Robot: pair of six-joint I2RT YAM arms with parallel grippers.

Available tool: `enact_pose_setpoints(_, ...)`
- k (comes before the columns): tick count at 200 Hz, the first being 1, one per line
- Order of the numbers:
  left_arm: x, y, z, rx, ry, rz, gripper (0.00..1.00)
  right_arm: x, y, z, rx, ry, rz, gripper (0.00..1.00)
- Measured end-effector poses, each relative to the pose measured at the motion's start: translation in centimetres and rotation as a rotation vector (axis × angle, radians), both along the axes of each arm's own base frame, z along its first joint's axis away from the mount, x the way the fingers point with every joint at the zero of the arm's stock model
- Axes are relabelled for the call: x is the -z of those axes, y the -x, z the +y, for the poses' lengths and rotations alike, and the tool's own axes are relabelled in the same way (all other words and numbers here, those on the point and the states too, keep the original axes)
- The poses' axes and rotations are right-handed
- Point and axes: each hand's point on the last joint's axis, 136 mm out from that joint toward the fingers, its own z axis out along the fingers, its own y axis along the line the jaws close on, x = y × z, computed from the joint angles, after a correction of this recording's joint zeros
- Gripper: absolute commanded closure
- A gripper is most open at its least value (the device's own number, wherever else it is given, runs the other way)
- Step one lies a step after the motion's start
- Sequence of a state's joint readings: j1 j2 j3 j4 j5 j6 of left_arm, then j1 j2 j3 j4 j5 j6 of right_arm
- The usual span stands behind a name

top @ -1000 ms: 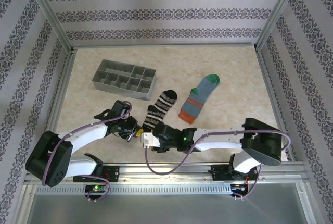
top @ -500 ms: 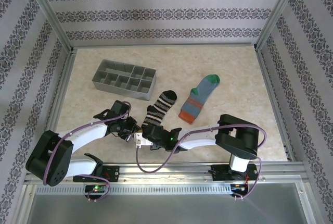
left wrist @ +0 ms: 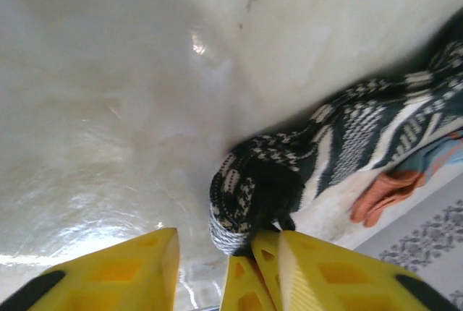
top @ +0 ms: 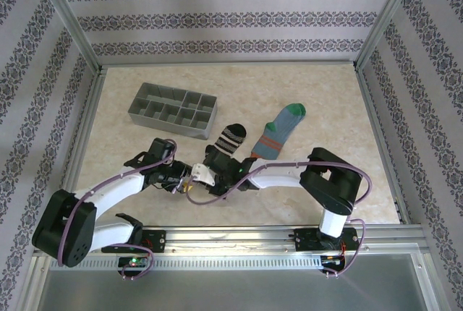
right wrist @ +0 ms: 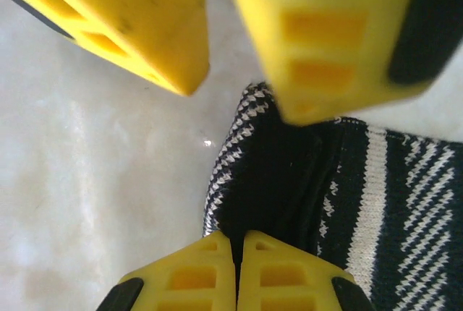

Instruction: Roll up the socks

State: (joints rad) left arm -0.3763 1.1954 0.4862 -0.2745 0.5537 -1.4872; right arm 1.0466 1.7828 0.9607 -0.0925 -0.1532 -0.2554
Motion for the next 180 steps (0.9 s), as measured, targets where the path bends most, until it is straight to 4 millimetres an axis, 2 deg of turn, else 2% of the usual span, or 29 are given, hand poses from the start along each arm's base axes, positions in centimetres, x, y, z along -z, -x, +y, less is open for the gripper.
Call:
enact_pose_setpoints(33,-0.9,-0.4,0.4,-0.018,0.012,-0.032,0.53,-0.1,0.2,-0.3,0.040,-0.055,0.182,1.00)
enact_pose_setpoints(71,-1.5,-0.4,0.3,-0.017,0.021,-0.051,0.57,-0.2,0.0,-0.5,0.084,-0.098,0.372,1.00)
enact_pose_setpoints(104,-1.7,-0.2,-0.3,-0.003,0.041,-0.050,0.51,-0.3,-0.5,-0.9,0.119,-0.140,0.522,1.00)
enact_pose_setpoints(144,-0.5,-0.1,-2.0,-0.005,0.057,-0.030,0.47,-0.3,-0.7,-1.6,0.154,-0.186,0.682,1.00)
enact_pose_setpoints(180,0.9,0.0,-3.1,-0.005,0.043,0.014,0.50,-0.2,-1.0,-1.8,0.182,-0.215,0.809,1.00)
